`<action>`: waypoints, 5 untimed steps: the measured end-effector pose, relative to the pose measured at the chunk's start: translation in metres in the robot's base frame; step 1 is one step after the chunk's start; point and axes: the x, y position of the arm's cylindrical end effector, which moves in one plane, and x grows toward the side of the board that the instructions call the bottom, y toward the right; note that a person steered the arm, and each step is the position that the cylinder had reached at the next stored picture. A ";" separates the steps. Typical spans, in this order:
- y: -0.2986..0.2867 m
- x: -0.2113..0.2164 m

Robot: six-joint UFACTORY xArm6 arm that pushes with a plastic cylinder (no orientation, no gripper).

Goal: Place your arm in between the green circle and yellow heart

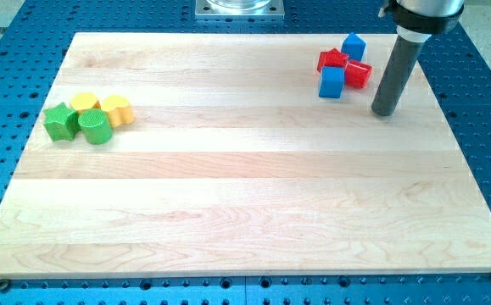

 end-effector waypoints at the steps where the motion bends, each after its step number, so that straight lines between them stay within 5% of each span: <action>1: 0.004 0.000; 3: -0.048 0.019; 5: -0.345 0.127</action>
